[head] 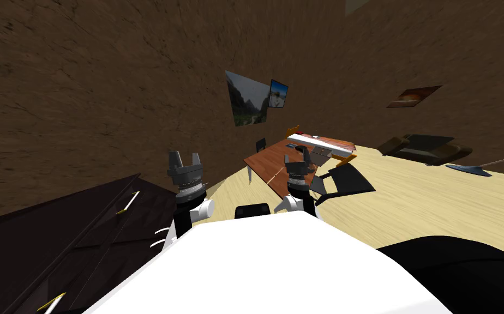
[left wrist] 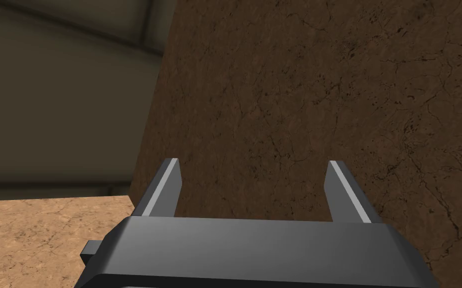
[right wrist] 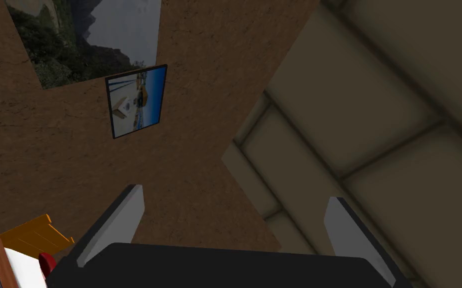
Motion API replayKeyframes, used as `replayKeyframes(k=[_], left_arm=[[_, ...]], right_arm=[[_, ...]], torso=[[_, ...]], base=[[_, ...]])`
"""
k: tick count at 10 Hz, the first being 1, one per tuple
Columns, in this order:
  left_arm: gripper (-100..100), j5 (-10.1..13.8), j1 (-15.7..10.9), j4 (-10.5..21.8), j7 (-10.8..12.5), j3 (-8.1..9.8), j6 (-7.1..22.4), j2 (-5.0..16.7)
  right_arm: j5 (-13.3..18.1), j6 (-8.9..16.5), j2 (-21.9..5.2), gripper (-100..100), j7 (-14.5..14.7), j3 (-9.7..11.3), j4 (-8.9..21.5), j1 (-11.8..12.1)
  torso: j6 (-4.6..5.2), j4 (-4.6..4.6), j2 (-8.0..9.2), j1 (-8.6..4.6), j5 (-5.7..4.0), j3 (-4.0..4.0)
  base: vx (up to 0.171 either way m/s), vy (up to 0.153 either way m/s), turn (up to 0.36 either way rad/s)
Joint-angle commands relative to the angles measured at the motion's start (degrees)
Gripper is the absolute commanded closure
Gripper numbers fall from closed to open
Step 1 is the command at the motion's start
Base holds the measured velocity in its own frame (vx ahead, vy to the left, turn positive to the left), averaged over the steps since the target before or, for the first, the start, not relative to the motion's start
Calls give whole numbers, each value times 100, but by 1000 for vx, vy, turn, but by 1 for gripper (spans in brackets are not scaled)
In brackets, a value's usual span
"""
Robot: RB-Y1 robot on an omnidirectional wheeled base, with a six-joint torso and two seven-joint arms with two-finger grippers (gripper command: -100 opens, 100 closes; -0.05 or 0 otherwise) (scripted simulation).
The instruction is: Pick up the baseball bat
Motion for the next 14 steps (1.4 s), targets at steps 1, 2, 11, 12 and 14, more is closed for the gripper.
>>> replayKeyframes(k=[1, 2, 11, 12, 14], left_arm=[[0, 0, 0, 0, 0, 0, 0, 0], [0, 0, 0, 0, 0, 0, 0, 0], [0, 0, 0, 0, 0, 0, 0, 0], [0, 0, 0, 0, 0, 0, 0, 0], [0, 0, 0, 0, 0, 0, 0, 0]], right_arm=[[43, -15, -214, -100, -16, -23, 38, 27], [87, -29, -371, -100, -30, -46, 77, 52], [1204, -344, -1743, -100, -119, -399, 1006, 441], [1368, -394, -1890, -100, -103, -430, 1173, 484], [1631, -446, -2040, -100, -79, -457, 1352, 524]], torso=[[0, 0, 0, 0, 0, 0], [-1, 0, -1, -1, 0, -1], [-2, -4, -16, -6, -2, -9], [-2, -4, -17, -7, -2, -10], [-1, -4, -17, -6, -1, -10]], base=[[6, 2, 45], [15, 1, 80], [31, -5, 183], [39, -7, 271], [32, -13, 175]])
